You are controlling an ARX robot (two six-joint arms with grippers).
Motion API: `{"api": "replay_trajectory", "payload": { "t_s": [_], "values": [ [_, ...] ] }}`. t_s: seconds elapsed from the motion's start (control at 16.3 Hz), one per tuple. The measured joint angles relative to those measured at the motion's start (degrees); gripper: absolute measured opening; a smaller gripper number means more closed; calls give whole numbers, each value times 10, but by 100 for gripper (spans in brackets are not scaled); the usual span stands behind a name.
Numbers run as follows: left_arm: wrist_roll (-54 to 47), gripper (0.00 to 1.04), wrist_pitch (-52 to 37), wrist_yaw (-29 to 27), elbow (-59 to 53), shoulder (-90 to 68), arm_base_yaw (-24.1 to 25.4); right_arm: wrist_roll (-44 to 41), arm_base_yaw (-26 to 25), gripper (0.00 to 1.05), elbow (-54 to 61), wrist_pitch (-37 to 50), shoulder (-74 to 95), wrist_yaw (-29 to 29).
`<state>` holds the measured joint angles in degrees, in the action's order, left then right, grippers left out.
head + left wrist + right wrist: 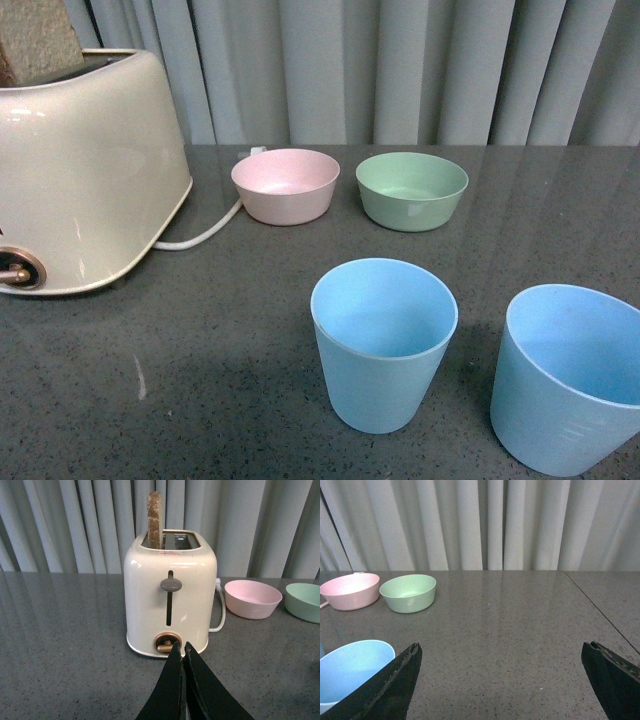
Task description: Stack blue cups with both arms
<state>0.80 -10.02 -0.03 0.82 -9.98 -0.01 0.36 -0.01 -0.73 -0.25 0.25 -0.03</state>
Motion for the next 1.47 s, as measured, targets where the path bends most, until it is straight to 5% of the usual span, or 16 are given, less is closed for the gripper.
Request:
{"api": "replay_trajectory", "payload": {
  "t_s": [0.12,0.37,0.74,0.92,1.1,1.23,1.47],
  "values": [
    [0,1,100,-1,2,94,0,0,0,98,0,1,0,0],
    [0,3,102,0,0,94,0,0,0,98,0,0,0,0],
    [0,72,102,0,0,94,0,0,0,98,0,0,0,0],
    [-2,100,102,0,0,94,0,80,-21,98,-50,-95,79,31],
    [-2,98,102,0,0,94,0,103,-79,98,-169,-13,165,-53],
    [-2,98,102,0,0,94,0,101,-47,98,-244,5,269,-97],
    [-2,98,102,0,0,94,0,64,70,98,-360,-72,466,-91]
  ]
}}
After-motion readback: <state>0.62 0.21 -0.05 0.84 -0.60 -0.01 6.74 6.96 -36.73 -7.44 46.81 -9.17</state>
